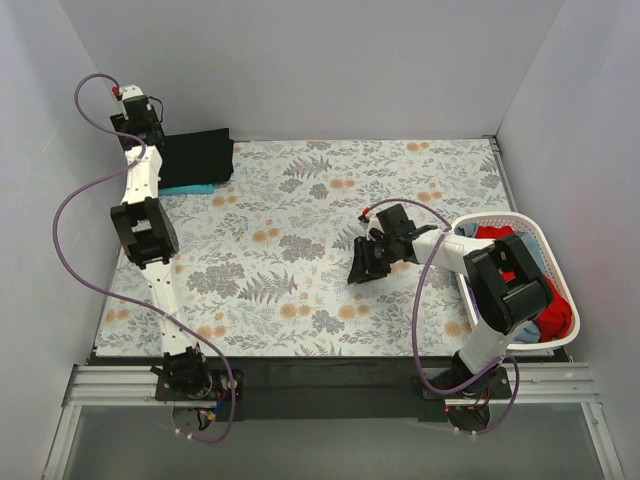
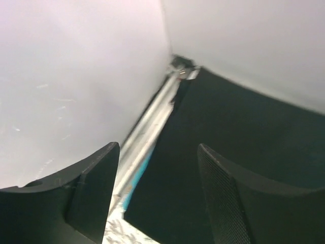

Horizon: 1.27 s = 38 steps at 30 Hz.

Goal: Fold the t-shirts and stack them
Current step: Neatly place the folded tshirt to the corner, then reset both grippers

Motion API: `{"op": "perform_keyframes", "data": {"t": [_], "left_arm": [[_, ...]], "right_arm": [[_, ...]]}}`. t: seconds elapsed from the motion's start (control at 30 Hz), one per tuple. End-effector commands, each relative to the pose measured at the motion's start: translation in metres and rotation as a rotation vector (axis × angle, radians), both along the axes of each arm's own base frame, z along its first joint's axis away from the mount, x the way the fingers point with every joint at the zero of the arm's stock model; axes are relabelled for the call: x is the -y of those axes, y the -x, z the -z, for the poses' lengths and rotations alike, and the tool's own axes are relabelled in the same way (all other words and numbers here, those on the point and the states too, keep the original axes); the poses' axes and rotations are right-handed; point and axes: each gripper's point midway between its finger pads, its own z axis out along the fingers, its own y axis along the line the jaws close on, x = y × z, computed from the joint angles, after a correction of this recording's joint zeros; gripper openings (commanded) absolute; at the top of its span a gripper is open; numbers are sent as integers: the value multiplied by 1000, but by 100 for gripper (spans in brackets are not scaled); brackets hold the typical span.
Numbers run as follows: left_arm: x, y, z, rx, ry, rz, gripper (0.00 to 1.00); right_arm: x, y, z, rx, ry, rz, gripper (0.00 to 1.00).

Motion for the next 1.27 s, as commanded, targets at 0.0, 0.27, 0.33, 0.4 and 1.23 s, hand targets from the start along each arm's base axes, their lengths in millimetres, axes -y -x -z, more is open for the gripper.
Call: {"op": "perform_keyframes", "data": {"t": [0.0, 0.27, 0.33, 0.4, 1.23], "left_arm": [[46, -3, -103, 219, 62, 73, 63], [139, 30, -110, 257, 441, 220, 79], [176, 55, -101, 220, 531, 286, 80], [225, 85, -63, 132, 592, 314, 80], [450, 370, -23, -47, 724, 820, 84]], "right_arm": [[-3, -8, -22, 83, -11, -9, 44], [2, -23, -58, 233, -13, 27, 52], [6, -27, -72, 285, -10, 48, 54], [11, -32, -88, 343, -14, 73, 56], [96, -17, -164, 709, 49, 389, 68]]}}
